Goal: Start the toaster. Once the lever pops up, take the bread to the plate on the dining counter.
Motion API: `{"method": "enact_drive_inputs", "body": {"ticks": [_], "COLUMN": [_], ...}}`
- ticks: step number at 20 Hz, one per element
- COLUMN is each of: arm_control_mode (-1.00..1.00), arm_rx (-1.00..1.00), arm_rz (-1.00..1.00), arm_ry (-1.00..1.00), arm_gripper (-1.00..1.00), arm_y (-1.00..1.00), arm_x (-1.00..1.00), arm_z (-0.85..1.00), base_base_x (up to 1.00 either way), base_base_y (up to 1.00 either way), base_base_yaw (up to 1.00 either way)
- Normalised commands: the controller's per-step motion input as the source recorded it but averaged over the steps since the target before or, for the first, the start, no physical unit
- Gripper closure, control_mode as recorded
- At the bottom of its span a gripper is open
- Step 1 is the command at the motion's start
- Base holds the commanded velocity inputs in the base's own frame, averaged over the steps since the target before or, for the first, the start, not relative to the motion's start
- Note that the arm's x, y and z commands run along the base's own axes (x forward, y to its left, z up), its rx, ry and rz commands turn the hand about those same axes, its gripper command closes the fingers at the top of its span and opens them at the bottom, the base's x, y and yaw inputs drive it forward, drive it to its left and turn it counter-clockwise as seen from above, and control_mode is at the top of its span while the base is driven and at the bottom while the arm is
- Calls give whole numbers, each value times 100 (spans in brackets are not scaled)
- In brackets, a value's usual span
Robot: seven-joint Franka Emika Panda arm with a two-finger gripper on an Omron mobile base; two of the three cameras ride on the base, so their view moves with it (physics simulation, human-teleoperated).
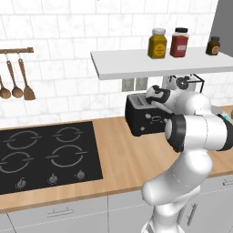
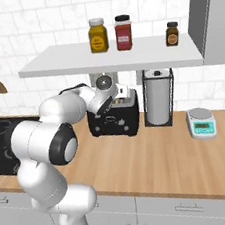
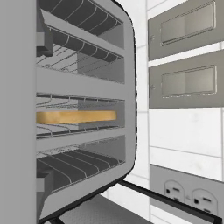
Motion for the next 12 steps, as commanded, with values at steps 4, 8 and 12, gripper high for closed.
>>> {"method": "enact_drive_inputs", "body": {"ticks": [4,8,12], "arm_control_mode": [-100,-100,-100], "arm_rx": [0,0,0], "arm_rz": [0,0,0], "arm_ry": [0,0,0], "arm_gripper": [-100,-100,-100], "arm_y": [0,0,0], "arm_x": [0,0,0], "arm_z": [0,0,0], "base_base_x": [0,0,0], "base_base_y": [0,0,0], "base_base_yaw": [0,0,0]}}
